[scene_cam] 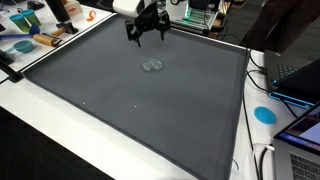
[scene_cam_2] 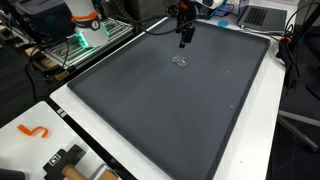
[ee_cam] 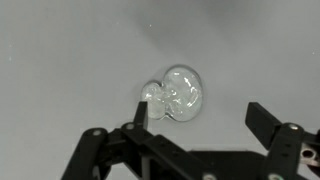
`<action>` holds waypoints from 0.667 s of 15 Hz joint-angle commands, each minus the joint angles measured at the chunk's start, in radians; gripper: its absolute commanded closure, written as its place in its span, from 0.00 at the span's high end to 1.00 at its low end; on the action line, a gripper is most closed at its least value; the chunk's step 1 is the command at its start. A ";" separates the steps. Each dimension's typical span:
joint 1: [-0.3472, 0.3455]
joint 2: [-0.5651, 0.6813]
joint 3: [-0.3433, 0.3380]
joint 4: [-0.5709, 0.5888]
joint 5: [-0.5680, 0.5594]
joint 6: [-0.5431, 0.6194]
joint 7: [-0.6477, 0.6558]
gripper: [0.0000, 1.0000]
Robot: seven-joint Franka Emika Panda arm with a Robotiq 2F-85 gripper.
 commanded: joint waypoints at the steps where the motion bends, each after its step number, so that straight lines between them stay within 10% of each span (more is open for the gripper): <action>1: 0.001 0.016 0.011 -0.044 -0.039 0.095 -0.016 1.00; 10: -0.005 0.061 0.014 -0.129 -0.091 0.325 -0.009 1.00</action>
